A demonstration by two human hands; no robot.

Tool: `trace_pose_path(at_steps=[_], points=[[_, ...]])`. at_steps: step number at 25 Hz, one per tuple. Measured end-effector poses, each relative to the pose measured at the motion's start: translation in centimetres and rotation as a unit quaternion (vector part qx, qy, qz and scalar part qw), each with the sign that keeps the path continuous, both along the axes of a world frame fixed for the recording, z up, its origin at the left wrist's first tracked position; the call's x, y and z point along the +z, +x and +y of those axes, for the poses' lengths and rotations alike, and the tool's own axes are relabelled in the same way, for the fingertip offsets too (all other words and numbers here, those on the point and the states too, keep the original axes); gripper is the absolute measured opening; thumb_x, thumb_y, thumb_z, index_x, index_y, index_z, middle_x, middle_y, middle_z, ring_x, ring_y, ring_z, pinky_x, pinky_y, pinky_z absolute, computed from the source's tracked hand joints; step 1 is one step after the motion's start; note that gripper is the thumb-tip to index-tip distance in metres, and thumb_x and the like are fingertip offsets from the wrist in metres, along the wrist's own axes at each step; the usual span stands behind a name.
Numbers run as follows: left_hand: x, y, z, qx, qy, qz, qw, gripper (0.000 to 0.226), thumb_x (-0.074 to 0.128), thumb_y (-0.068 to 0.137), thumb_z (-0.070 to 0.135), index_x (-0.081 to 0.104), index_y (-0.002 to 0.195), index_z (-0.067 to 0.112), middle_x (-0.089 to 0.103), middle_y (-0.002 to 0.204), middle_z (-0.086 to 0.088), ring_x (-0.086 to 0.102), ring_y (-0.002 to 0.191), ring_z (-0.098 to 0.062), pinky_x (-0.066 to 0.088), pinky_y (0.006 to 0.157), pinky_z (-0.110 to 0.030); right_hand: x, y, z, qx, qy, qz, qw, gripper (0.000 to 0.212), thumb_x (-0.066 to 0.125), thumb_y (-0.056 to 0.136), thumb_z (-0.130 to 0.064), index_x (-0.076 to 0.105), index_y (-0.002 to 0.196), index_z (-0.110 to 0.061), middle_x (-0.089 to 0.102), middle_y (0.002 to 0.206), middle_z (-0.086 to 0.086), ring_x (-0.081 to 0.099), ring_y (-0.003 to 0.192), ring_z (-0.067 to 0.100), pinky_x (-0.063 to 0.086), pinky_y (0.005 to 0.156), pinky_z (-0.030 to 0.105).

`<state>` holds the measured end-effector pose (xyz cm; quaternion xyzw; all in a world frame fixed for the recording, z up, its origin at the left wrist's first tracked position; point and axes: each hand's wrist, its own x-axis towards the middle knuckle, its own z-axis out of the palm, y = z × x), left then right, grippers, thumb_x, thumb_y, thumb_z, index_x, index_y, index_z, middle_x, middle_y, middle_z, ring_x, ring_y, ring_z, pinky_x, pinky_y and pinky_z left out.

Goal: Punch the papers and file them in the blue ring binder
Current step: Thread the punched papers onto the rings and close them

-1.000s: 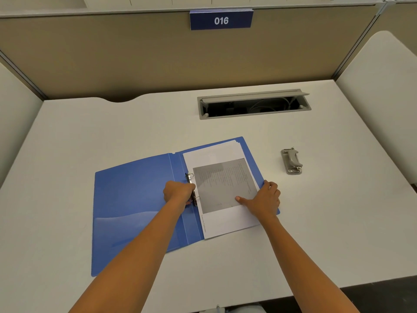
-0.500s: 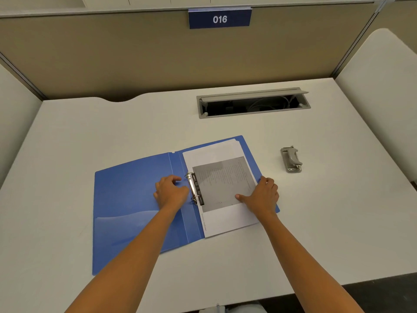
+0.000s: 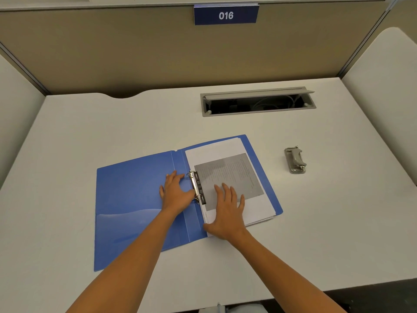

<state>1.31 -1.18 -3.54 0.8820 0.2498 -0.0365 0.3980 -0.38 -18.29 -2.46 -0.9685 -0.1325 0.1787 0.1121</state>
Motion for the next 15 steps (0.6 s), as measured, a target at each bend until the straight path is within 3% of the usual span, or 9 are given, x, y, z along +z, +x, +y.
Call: trace_pose_path(at_steps=[4,10,15], points=[[-0.2,0.0,-0.1,0.001,-0.003,-0.008,1.000,0.056,0.068,0.083,0.025,0.047,0.136,0.023,0.024,0.158,0.000,0.009,0.149,-0.020,-0.003,0.119,-0.048,-0.2,0.5,-1.0,-0.007,0.026,0.013,1.000,0.107,0.068,0.068,-0.062,0.007,0.148,-0.027,0.002,0.159,-0.001,-0.001,0.147,0.025,0.000,0.117,0.053],[-0.2,0.6,-0.3,0.014,-0.021,-0.021,0.999,0.054,0.070,0.084,0.032,0.049,0.133,0.023,0.028,0.156,-0.002,0.011,0.149,-0.021,-0.007,0.117,-0.051,-0.5,1.2,-1.2,0.004,0.046,0.014,0.999,0.103,0.063,0.065,-0.074,0.017,0.146,-0.030,0.009,0.158,-0.001,0.005,0.146,0.024,0.002,0.117,0.051],[-0.3,0.7,0.1,0.009,-0.009,-0.014,1.000,0.080,0.076,0.076,0.043,0.039,0.143,0.019,0.024,0.158,-0.001,0.009,0.149,-0.018,-0.006,0.118,-0.049,0.3,4.1,-2.0,-0.002,0.217,-0.018,0.976,0.063,0.068,0.081,-0.045,0.042,0.134,-0.025,0.040,0.141,-0.002,0.036,0.131,0.017,0.030,0.112,0.037]])
